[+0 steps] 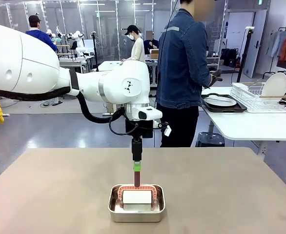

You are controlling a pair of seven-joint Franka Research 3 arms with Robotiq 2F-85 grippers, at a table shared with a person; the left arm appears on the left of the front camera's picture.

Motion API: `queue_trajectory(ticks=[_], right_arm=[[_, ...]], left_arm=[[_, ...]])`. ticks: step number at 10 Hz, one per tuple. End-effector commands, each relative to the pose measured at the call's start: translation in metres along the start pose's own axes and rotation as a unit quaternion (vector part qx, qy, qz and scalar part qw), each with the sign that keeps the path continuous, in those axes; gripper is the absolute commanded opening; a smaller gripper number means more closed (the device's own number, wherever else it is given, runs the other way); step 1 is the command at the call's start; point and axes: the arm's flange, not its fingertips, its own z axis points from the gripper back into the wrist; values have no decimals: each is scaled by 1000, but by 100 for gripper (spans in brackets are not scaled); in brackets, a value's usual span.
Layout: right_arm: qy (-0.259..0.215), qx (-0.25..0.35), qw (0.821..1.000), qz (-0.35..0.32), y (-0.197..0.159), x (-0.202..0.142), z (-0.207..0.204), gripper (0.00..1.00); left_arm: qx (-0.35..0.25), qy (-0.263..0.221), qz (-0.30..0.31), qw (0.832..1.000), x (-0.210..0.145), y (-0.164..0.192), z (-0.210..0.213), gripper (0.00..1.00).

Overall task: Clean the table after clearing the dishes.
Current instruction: When the right (or left) Handle tray is removed, use the right hand (or left hand) to clean the right (or left) side of the table with the Lint Roller.

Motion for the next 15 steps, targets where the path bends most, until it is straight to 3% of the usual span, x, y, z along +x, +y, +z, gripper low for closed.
queue_trajectory(ticks=[1, 4, 7, 8, 11, 14, 15], right_arm=[[0, -6, 1000, 1, 5, -4, -1, 100], [0, -6, 1000, 1, 5, -4, -1, 100], [0, -6, 1000, 1, 5, -4, -1, 100], [0, -6, 1000, 1, 5, -4, -1, 100], [0, -6, 1000, 1, 5, -4, -1, 100], [0, -6, 1000, 1, 5, -4, -1, 100], [0, -6, 1000, 1, 5, -4, -1, 100]], left_arm=[[6, 3, -10, 1000, -5, -1, -15, 100], [8, 22, -14, 1000, -5, -2, -24, 100], [7, -1, -13, 1000, -9, -3, -32, 100], [14, -6, -15, 1000, -9, -3, -33, 94], [21, 2, -6, 1000, -9, -1, -34, 3], [16, 5, 3, 1000, -13, 0, -31, 0], [18, 2, 3, 1000, -14, 0, -30, 5]])
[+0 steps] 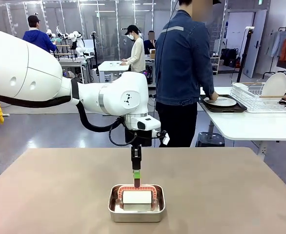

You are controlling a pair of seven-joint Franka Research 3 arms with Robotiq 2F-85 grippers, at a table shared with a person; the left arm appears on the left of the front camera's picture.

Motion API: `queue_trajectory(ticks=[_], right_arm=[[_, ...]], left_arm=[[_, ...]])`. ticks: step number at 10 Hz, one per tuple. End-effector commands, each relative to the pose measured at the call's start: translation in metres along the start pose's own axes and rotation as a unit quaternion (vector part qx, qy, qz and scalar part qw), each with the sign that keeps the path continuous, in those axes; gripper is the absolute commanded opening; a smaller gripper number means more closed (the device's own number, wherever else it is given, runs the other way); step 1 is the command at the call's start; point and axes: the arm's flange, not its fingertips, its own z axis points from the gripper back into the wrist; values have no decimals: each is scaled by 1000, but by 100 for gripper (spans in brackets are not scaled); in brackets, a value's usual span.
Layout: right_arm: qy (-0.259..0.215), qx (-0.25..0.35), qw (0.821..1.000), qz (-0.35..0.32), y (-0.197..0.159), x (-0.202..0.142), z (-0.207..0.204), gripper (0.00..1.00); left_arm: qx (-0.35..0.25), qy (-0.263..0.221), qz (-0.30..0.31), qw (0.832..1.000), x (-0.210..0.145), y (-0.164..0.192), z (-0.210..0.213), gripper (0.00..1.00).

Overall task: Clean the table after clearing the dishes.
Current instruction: When the right (or left) Handle tray is removed, use the right hand (or left hand) to clean the right (or left) side of the table with the Lint Roller.

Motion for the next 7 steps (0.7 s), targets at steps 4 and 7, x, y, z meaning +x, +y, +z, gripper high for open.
queue_trajectory(ticks=[4, 7], right_arm=[[0, -6, 1000, 1, 5, -4, -1, 100], [0, -6, 1000, 1, 5, -4, -1, 100]], left_arm=[[0, -23, 2, 1000, -16, -9, 7, 0], [-14, -69, 47, 996, -46, -40, 83, 0]])
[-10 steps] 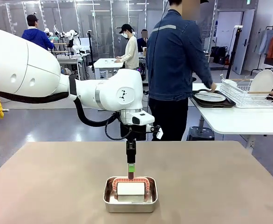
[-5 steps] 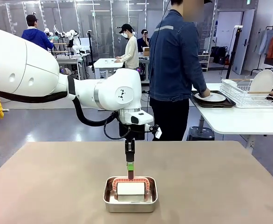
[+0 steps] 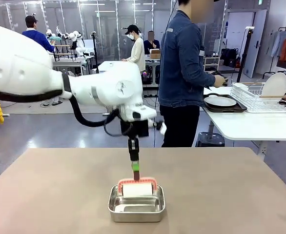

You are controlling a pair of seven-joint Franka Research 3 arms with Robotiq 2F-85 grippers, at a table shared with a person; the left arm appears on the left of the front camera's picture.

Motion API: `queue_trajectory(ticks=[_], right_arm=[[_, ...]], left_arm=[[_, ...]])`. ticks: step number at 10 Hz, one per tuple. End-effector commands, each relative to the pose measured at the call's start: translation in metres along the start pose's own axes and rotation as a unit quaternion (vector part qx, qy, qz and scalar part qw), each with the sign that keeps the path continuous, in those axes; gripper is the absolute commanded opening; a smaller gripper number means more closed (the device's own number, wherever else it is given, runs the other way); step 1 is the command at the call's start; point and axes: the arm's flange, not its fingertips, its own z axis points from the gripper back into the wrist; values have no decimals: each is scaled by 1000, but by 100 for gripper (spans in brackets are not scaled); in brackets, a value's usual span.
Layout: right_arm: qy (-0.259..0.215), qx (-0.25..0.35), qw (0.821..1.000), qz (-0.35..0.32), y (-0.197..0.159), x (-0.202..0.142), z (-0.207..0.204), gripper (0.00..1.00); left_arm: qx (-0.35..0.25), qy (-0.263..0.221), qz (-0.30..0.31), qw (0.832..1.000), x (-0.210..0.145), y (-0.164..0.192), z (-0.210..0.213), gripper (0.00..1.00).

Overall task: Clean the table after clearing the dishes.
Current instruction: When the right (or left) Handle tray is removed, use the right hand (or left hand) to clean the right (or left) side of the table with the Lint Roller.

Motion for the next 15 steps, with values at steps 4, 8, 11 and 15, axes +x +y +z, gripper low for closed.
queue_trajectory(ticks=[4, 8, 11, 15], right_arm=[[0, -5, 1000, 1, 5, -4, -2, 100], [0, -5, 1000, 1, 5, -4, -2, 100], [0, -5, 1000, 1, 5, -4, -2, 100], [0, -5, 1000, 1, 5, -4, -2, 100]], left_arm=[[-28, -188, 243, 951, -142, -30, 98, 0], [-53, -303, 415, 856, -235, -18, 44, 0], [-46, -339, 541, 768, -282, -12, -2, 0], [-53, -323, 537, 778, -295, -2, -10, 0]])
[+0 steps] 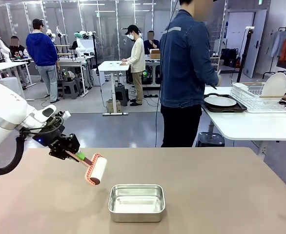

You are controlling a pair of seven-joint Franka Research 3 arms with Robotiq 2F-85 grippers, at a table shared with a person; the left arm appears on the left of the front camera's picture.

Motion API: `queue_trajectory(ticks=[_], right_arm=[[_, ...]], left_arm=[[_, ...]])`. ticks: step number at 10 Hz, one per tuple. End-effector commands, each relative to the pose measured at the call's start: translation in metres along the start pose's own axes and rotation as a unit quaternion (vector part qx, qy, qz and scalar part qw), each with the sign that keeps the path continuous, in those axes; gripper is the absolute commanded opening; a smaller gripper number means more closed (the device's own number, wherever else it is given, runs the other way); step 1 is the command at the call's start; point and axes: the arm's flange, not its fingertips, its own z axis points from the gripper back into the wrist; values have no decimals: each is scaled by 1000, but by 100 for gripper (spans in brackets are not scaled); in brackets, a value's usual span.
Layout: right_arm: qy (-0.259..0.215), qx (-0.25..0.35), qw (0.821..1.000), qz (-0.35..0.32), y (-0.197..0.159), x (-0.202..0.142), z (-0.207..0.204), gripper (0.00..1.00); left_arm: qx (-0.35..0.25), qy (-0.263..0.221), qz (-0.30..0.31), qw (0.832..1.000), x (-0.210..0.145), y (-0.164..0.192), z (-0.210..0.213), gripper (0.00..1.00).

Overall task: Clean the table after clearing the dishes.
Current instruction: When the right (or left) Handle tray is removed, use the right hand (or left hand) to clean the right (or left) side of the table with the Lint Roller.

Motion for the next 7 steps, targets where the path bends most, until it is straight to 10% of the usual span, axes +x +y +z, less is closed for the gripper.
queue_trajectory(ticks=[1, 3, 4, 7], right_arm=[[1, -5, 1000, 0, 4, -4, -2, 100], [1, -5, 1000, 0, 4, -4, -2, 100], [1, -5, 1000, 0, 4, -4, -2, 100], [1, -5, 1000, 0, 4, -4, -2, 100]], left_arm=[[-2, 14, -10, 1000, 1, -2, 4, 0], [-2, 14, -10, 1000, 1, -2, 4, 0], [2, 6, -5, 1000, 0, -1, 0, 22], [-65, 20, 76, 995, 10, 31, -32, 22]])
